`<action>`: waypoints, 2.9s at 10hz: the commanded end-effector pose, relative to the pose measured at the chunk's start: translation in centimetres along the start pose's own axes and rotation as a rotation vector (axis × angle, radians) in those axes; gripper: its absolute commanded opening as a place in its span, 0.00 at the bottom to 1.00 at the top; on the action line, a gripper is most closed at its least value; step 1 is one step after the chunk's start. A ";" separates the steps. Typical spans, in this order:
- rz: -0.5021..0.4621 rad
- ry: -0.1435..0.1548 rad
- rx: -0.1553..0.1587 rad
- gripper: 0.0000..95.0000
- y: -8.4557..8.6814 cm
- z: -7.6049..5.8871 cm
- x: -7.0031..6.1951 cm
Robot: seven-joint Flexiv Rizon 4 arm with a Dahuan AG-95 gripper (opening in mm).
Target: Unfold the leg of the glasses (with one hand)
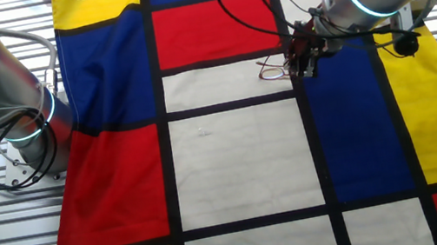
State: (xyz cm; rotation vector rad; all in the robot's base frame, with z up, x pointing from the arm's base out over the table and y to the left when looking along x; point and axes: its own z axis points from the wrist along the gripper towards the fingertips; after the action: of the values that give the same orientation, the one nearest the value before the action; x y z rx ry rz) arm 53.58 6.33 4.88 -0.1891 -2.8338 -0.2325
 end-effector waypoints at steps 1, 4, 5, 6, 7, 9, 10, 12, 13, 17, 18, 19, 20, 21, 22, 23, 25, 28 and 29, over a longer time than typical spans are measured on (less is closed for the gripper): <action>0.000 0.007 -0.001 0.00 -0.1 -0.4 0.0; -0.002 0.020 0.001 0.00 -0.3 -1.1 0.0; -0.002 0.027 0.000 0.00 -0.3 -1.2 0.0; -0.001 0.034 0.000 0.00 -0.3 -1.2 0.0; 0.002 0.045 0.001 0.00 -0.2 -1.2 0.1; 0.007 0.063 0.001 0.00 -0.1 -1.4 0.1; 0.009 0.066 0.001 0.00 -0.1 -1.5 0.1; 0.008 0.068 0.002 0.00 0.0 -1.7 0.0; 0.006 0.066 0.001 0.00 0.0 -2.0 -0.2; 0.005 0.097 0.003 0.00 0.0 -2.9 -0.6; 0.006 0.103 0.004 0.00 0.0 -2.9 -0.6; 0.006 0.107 0.004 0.00 0.0 -2.9 -0.6; 0.007 0.121 0.004 0.00 0.0 -3.0 -0.7; 0.008 0.130 0.005 0.00 0.0 -3.0 -0.7; 0.010 0.136 0.007 0.00 0.0 -3.1 -0.7; 0.011 0.138 0.008 0.00 0.0 -3.1 -0.7; 0.010 0.126 0.007 0.00 0.0 -3.1 -0.7; 0.009 0.100 0.006 0.00 -0.4 -4.3 -1.0; 0.006 0.089 0.004 0.00 -0.5 -4.6 -1.0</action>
State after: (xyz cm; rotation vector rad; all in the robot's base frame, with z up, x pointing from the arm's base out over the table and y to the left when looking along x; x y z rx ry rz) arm 55.71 4.85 8.89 -0.1811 -2.7438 -0.2290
